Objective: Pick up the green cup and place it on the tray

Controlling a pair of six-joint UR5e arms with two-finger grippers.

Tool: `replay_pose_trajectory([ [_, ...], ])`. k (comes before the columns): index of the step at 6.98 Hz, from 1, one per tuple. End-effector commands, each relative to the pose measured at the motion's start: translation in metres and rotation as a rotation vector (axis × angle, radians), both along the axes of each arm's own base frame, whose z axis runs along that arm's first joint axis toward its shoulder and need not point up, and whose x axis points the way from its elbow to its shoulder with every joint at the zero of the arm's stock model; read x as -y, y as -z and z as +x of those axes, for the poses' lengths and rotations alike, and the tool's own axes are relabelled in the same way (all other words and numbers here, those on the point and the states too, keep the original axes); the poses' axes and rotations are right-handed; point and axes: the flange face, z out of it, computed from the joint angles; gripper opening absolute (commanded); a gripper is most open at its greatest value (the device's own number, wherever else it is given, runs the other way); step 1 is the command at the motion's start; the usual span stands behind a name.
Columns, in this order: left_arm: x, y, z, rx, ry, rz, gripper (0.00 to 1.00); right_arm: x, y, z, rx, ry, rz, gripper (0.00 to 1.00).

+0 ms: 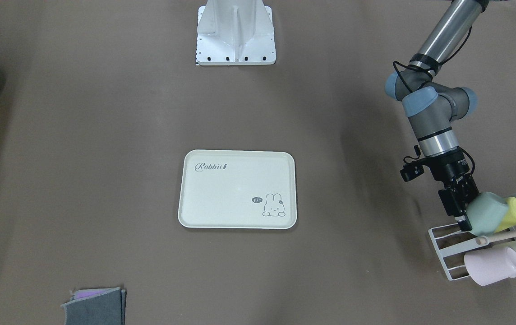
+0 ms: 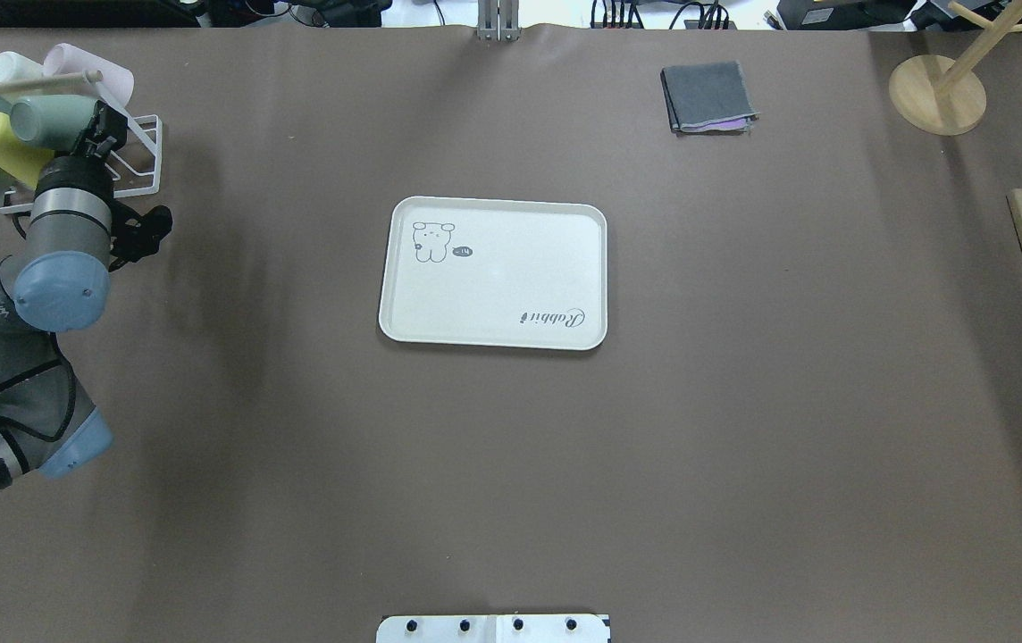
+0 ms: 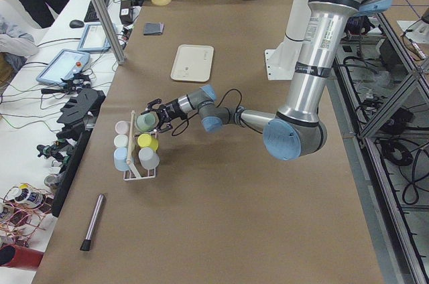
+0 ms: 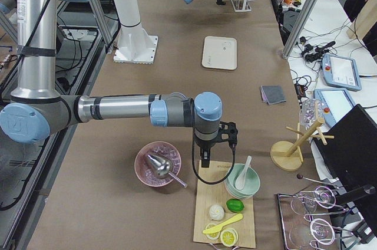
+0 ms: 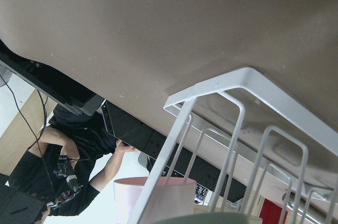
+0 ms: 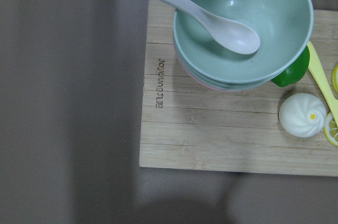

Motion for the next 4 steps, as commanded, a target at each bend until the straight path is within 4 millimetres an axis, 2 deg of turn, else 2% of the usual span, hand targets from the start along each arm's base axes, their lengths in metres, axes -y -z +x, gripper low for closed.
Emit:
replay_pose_trajectory([
  [1, -0.004, 0.001, -0.011, 0.004, 0.001, 0.008, 0.84, 0.000, 0.000, -0.001, 0.000, 0.002, 0.000, 1.00],
  [4, -0.014, 0.004, -0.022, -0.004, 0.001, 0.016, 0.84, 0.000, 0.001, -0.003, 0.013, 0.004, 0.001, 1.00],
])
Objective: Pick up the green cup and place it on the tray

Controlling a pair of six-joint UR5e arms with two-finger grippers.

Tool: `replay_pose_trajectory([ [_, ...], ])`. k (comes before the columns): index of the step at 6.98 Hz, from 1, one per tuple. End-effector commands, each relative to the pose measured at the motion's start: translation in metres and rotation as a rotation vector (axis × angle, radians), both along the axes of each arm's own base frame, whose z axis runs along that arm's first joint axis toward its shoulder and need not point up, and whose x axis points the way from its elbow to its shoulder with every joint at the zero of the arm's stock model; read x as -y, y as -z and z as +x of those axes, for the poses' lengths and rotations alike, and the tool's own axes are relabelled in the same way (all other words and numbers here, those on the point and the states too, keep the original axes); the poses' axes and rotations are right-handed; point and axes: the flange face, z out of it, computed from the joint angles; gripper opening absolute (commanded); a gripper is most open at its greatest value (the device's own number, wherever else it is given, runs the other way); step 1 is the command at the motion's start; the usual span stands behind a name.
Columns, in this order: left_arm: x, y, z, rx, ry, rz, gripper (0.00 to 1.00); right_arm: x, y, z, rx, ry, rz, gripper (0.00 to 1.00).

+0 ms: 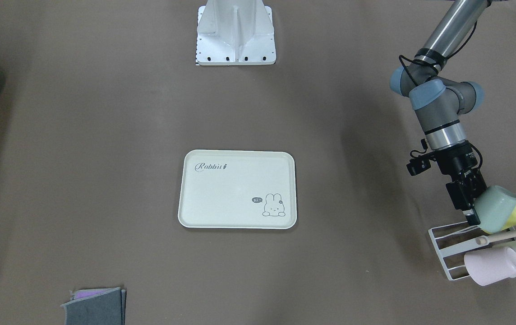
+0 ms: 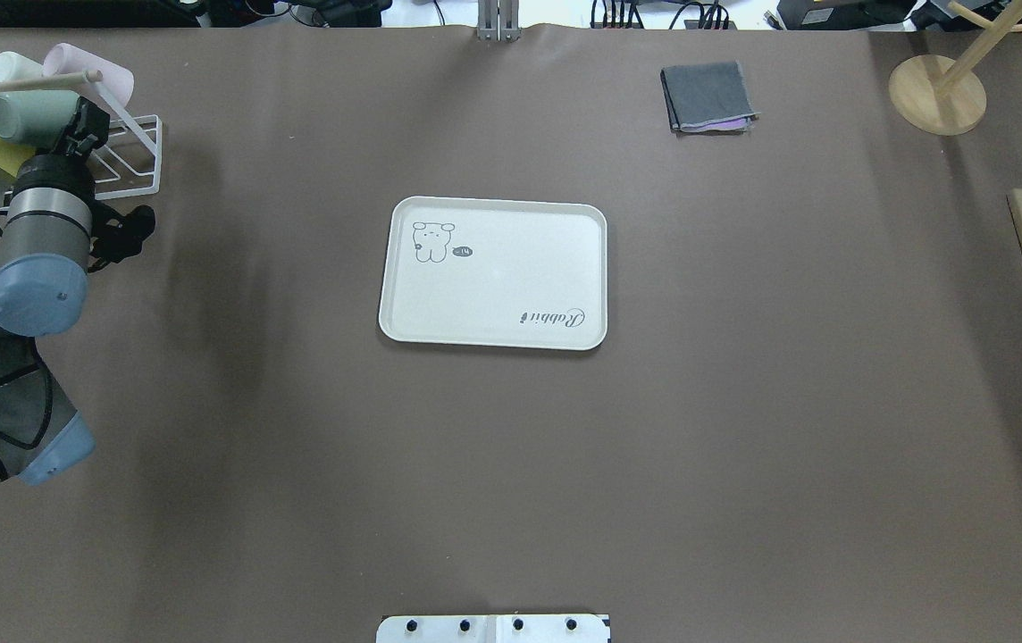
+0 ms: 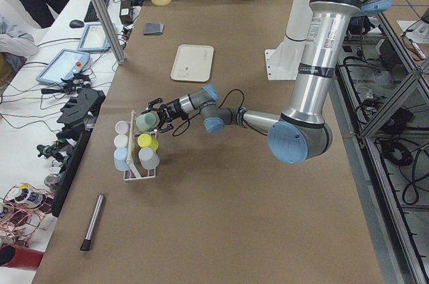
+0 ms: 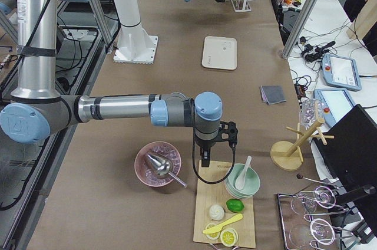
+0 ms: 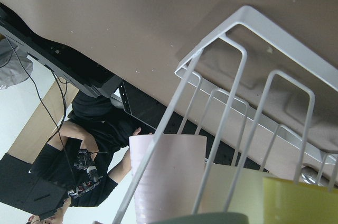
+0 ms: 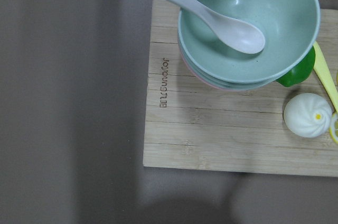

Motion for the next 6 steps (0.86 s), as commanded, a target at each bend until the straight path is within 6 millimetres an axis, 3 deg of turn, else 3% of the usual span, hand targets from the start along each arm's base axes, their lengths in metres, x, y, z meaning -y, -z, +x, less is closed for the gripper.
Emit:
replay_pose_trajectory([
  [1, -0.009, 0.006, -0.010, -0.012, 0.000, 0.011, 0.84, 0.001, 0.000, 0.000, 0.003, 0.001, 0.001, 1.00],
  [3, -0.014, 0.034, -0.019, 0.020, -0.028, 0.048, 0.84, 0.001, 0.000, 0.000, 0.002, 0.002, 0.002, 1.00],
  [6, -0.014, 0.052, -0.031, 0.022, -0.023, 0.067, 0.81, 0.000, -0.005, 0.000, 0.002, 0.002, -0.003, 1.00],
])
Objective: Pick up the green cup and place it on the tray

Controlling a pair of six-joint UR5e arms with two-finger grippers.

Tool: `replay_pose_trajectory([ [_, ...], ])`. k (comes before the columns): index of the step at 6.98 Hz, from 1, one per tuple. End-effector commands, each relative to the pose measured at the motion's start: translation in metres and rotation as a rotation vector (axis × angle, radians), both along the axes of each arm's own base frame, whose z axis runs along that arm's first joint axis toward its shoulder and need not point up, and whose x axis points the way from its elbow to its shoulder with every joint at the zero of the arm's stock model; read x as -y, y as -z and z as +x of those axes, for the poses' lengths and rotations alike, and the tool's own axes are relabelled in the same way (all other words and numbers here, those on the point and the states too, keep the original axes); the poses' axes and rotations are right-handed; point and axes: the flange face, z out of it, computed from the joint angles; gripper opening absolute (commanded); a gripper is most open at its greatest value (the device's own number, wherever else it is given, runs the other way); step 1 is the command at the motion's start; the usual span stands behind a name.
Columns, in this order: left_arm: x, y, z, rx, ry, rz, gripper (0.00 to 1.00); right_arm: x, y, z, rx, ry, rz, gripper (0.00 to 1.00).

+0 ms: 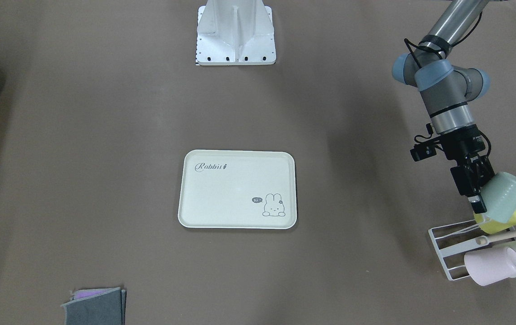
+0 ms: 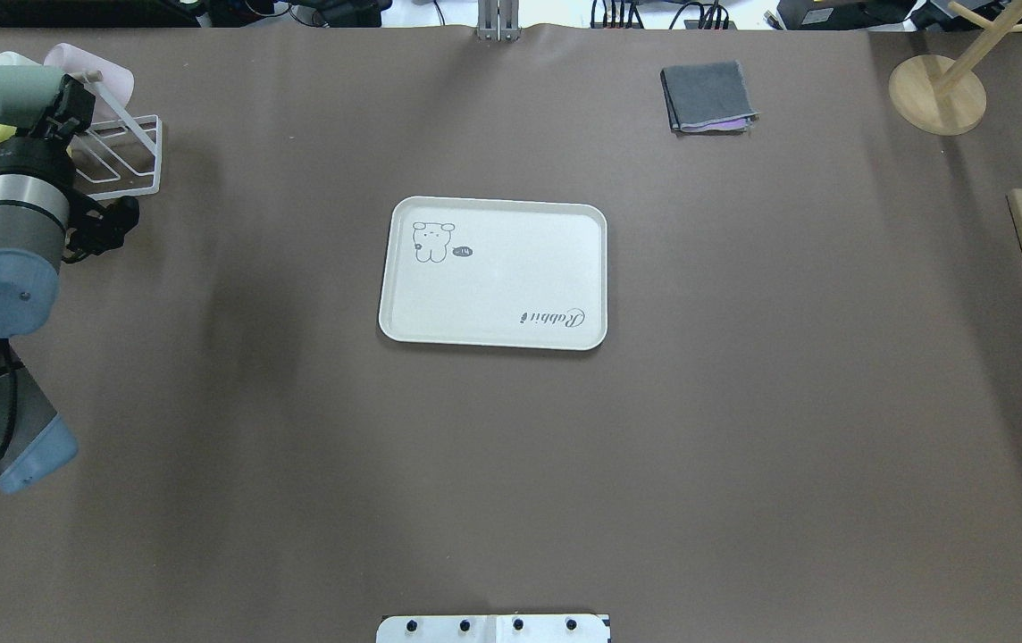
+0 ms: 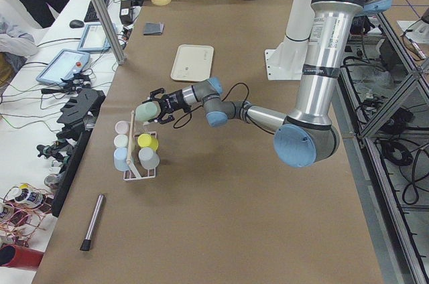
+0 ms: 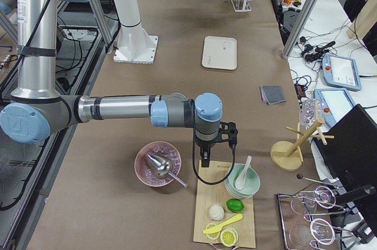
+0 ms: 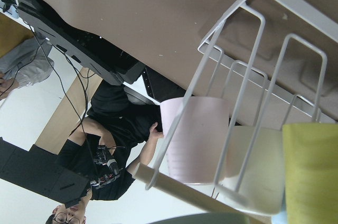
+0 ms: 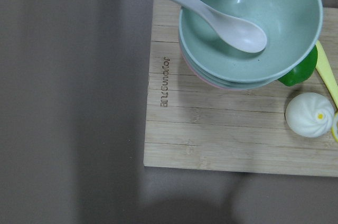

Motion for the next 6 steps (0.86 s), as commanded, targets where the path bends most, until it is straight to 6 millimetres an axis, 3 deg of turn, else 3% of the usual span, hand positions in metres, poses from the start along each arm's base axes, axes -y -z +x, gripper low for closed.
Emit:
replay_pose_trajectory([
  [1, 0.000, 0.019, -0.002, -0.010, -0.003, 0.023, 0.81, 0.000, -0.001, 0.000, -0.001, 0.000, 0.003, 1.00],
  [2, 0.001, 0.029, 0.002, -0.039, -0.007, 0.036, 0.80, 0.000, -0.001, 0.000, -0.001, 0.000, 0.002, 1.00],
  [4, 0.011, 0.069, 0.020, -0.117, -0.013, 0.079, 0.80, 0.001, 0.000, 0.000, -0.005, 0.001, 0.007, 1.00],
  [5, 0.014, 0.075, 0.033, -0.219, -0.027, 0.065, 0.80, 0.000, -0.002, 0.000, -0.004, 0.001, 0.001, 1.00],
  [6, 0.019, 0.099, 0.047, -0.308, -0.074, 0.062, 0.80, 0.000, -0.002, 0.000, -0.007, 0.000, -0.003, 1.00],
])
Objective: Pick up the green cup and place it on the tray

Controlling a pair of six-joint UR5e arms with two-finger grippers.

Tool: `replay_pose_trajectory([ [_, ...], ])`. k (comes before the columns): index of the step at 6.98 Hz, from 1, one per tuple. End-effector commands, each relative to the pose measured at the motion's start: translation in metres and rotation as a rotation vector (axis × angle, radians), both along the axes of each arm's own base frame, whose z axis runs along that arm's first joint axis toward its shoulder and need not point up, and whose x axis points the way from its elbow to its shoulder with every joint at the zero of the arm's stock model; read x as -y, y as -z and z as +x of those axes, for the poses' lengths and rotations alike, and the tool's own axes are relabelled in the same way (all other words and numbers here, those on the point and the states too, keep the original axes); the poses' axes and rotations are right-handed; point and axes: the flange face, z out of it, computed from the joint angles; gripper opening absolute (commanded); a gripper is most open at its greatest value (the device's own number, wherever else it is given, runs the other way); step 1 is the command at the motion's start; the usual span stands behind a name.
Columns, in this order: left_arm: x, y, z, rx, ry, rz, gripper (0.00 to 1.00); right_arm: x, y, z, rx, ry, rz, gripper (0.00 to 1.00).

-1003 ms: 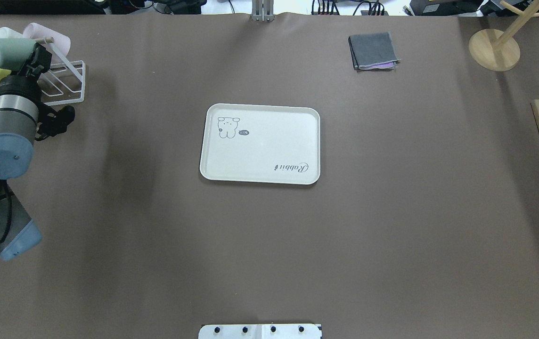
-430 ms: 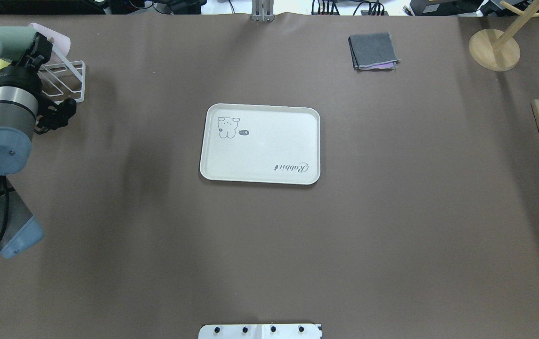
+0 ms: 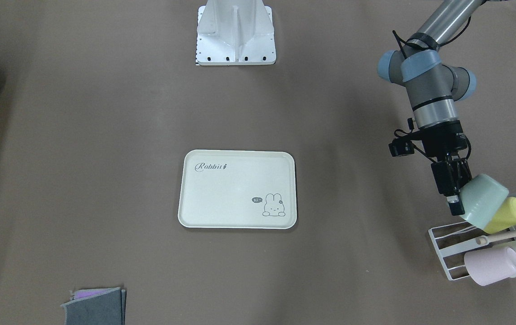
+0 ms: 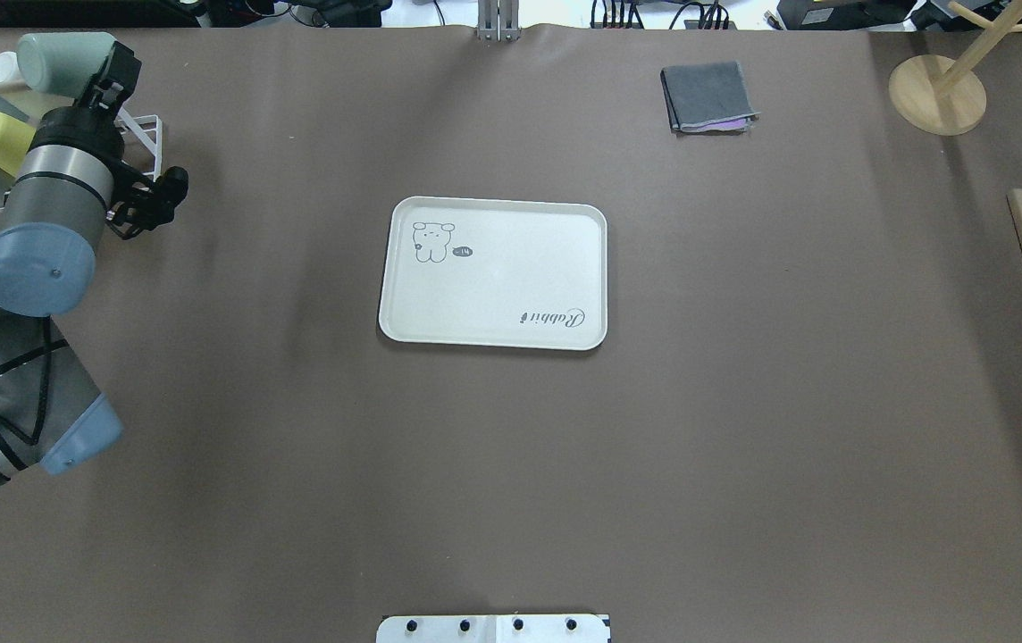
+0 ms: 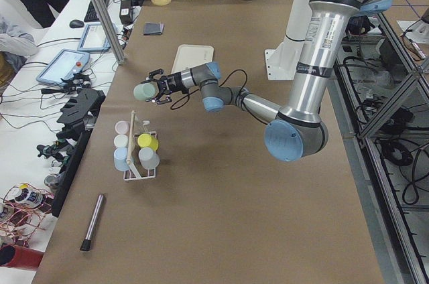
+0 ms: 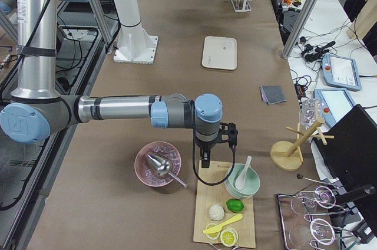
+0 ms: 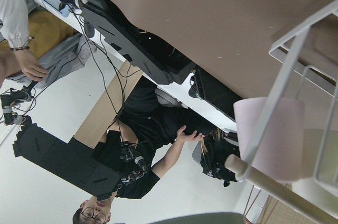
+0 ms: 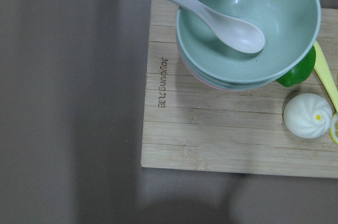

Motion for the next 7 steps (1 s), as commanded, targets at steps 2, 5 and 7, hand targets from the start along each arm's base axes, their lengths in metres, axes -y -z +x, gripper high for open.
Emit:
replay_pose_trajectory([
  [2, 0.000, 0.052, 0.048, -0.342, -0.121, -0.042, 0.78, 0.000, -0.010, 0.000, -0.007, 0.007, -0.009, 1.00],
  [5, -0.017, 0.133, 0.111, -0.572, -0.197, -0.079, 0.76, 0.000, -0.017, 0.001, -0.008, 0.008, -0.023, 1.00],
  [7, -0.028, 0.156, 0.133, -0.639, -0.215, -0.097, 0.75, -0.004, -0.026, 0.001, -0.008, 0.008, -0.040, 1.00],
])
